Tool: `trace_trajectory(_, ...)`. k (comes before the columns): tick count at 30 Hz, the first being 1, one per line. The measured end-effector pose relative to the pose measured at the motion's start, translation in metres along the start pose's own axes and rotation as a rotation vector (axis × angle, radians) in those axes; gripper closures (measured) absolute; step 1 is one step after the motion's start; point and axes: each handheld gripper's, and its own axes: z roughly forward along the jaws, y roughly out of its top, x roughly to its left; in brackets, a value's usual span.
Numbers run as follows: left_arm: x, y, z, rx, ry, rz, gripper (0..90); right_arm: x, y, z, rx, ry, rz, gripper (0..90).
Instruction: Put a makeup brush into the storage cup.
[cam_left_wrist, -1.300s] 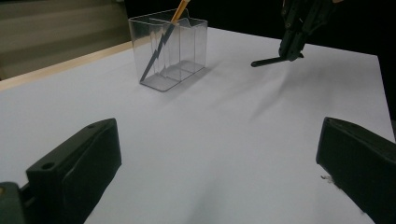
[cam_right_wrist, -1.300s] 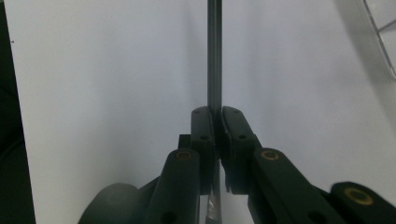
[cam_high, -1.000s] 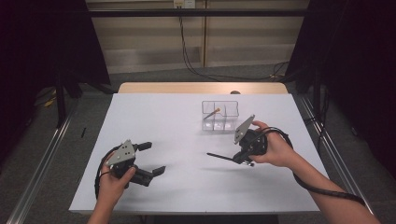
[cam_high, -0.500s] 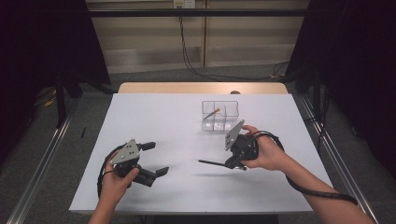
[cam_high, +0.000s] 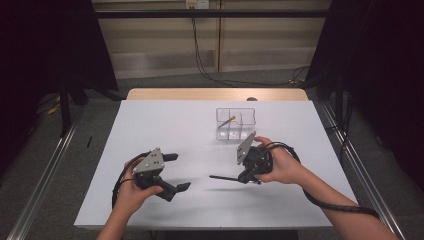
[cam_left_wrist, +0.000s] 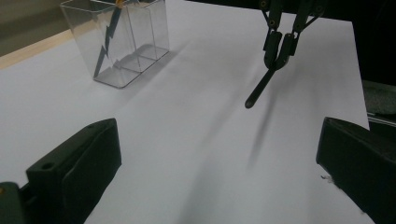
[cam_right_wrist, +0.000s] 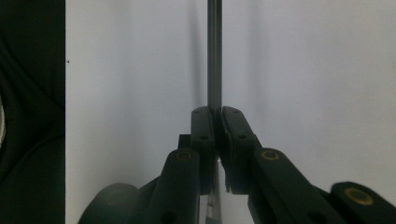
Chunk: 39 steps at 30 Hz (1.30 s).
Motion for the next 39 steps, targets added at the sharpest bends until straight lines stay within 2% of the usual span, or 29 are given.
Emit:
trace_trajectory(4,0.0,0.006,0.006,0.017,-0.015,0.006,0.0,0.001,0.002,0.001,0.003,0.003,-0.001,84.8)
trace_trajectory(12,0.0,0.014,0.013,0.057,-0.047,-0.014,0.0,0.004,0.006,0.003,0.013,0.003,-0.015,84.8)
trace_trajectory(18,-0.003,0.02,0.025,0.153,-0.06,-0.056,0.0,0.005,0.01,0.005,0.018,0.006,-0.023,84.8)
trace_trajectory(22,-0.006,0.026,0.028,0.2,-0.075,-0.027,0.1,0.006,0.013,0.006,0.013,0.012,-0.035,84.8)
trace_trajectory(25,-0.006,0.033,0.029,0.237,-0.07,0.012,5.3,0.007,0.016,0.007,0.012,0.013,-0.045,84.8)
trace_trajectory(27,-0.006,0.037,0.03,0.259,-0.083,0.012,11.5,0.007,0.017,0.006,0.016,0.009,-0.038,84.8)
trace_trajectory(32,-0.009,0.047,0.034,0.333,-0.08,0.049,20.4,0.007,0.021,0.005,0.011,0.008,-0.047,84.8)
trace_trajectory(35,-0.011,0.052,0.037,0.355,-0.09,0.063,21.7,0.008,0.023,0.005,0.007,0.008,-0.056,84.8)
trace_trajectory(39,-0.012,0.056,0.041,0.382,-0.096,0.069,28.1,0.009,0.027,0.004,0.007,0.008,-0.062,84.7)
